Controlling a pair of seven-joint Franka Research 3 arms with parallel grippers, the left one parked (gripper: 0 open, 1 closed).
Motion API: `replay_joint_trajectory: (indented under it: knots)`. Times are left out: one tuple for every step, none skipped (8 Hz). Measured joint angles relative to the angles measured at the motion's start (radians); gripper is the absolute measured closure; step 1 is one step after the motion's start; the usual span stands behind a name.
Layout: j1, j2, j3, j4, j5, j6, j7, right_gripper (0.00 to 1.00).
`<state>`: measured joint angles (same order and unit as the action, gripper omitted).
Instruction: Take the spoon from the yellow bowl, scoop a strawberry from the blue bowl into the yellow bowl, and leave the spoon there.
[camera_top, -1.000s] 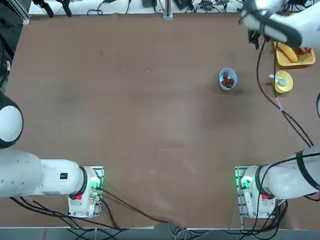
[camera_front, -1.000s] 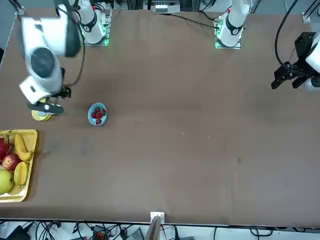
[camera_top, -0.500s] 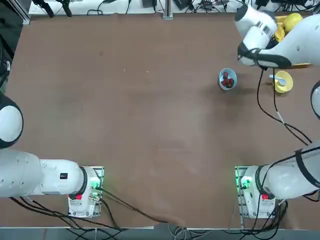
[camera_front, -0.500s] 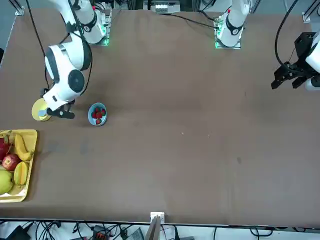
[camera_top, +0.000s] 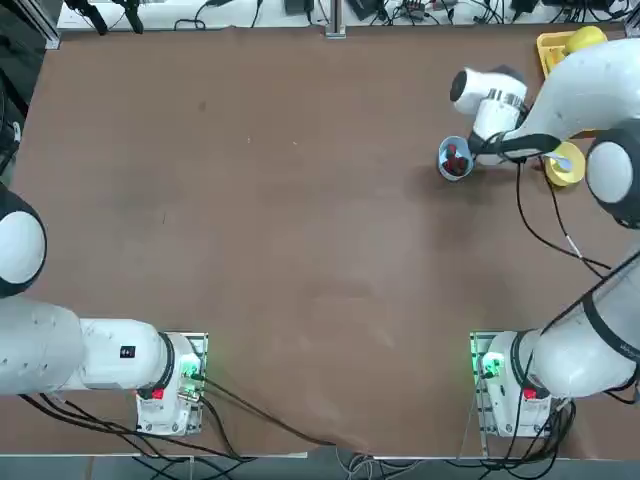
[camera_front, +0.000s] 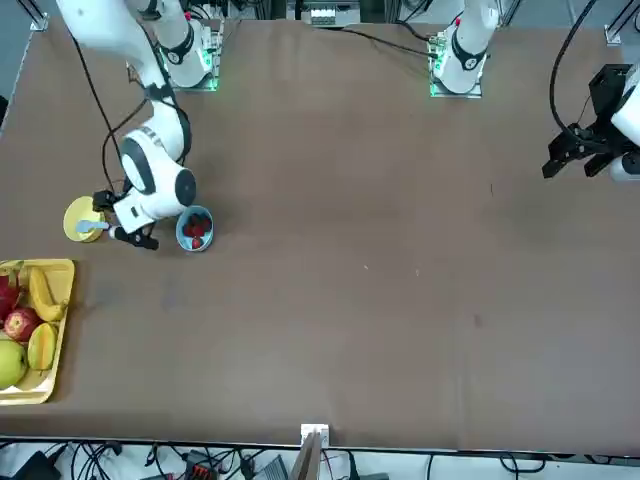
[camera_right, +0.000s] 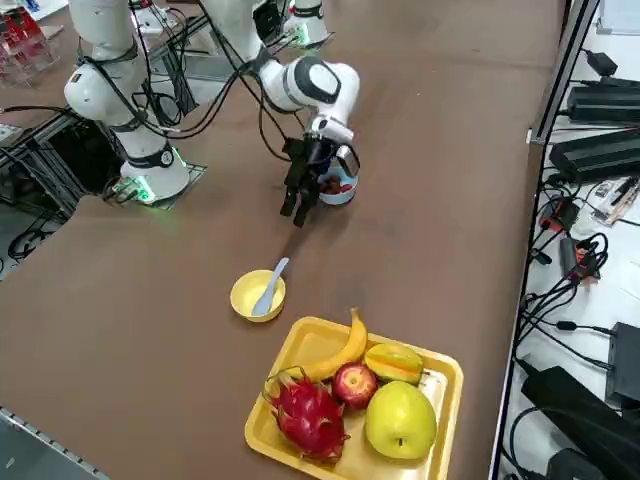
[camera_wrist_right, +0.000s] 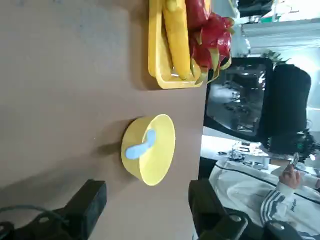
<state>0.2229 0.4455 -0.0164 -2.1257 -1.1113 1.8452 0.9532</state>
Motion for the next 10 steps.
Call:
replay_joint_trajectory:
  knots:
    - [-0.005,0.034,-0.002,0.003,-0.033,0.001,0.028,0.00]
    - [-0.013,0.059,-0.003,0.007,-0.062,0.001,0.053,0.00]
    - [-0.024,0.078,-0.003,0.010,-0.087,0.001,0.077,0.01]
    - [-0.033,0.095,-0.005,0.019,-0.099,0.000,0.094,0.01]
    - [-0.037,0.111,-0.006,0.036,-0.104,-0.008,0.102,0.01]
    - [-0.039,0.133,-0.007,0.063,-0.104,-0.038,0.103,0.01]
    - [-0.039,0.166,-0.007,0.099,-0.104,-0.080,0.103,0.01]
    - [-0.039,0.207,-0.007,0.135,-0.104,-0.104,0.104,0.01]
    - [-0.039,0.241,-0.007,0.163,-0.104,-0.112,0.109,0.03]
    - [-0.039,0.264,-0.007,0.179,-0.104,-0.119,0.112,0.03]
